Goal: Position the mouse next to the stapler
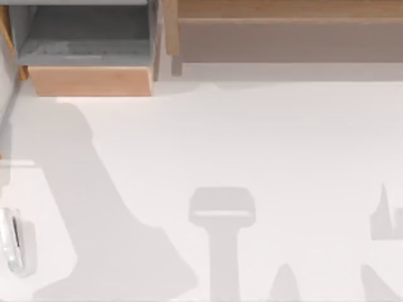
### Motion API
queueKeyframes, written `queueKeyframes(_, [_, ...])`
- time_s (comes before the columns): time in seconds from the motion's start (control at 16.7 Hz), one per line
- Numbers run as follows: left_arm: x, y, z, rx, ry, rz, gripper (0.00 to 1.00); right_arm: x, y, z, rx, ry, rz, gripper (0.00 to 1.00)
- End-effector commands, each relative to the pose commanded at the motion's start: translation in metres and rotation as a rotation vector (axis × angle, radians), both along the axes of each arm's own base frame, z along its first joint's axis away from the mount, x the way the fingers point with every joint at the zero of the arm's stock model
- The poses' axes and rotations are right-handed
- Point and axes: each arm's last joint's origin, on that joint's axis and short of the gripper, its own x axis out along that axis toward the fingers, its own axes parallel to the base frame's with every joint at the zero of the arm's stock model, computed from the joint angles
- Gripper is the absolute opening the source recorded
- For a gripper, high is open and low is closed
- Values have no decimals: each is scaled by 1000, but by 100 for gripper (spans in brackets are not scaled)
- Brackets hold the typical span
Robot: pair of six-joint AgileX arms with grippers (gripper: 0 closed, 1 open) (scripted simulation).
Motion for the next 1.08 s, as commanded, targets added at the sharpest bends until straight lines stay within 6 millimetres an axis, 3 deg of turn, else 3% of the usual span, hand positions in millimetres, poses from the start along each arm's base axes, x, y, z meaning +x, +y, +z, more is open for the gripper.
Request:
queueKeyframes(0.36, [0,0,0,0,0,0,2,0,0,0,0,0,0,100])
queueKeyframes(0.96, [0,1,2,2,-3,0,0,0,0,0,0,0,0,100])
queueKeyframes(1.08, [-3,3,13,1,-20,11,0,0,0,0,0,0,0,100])
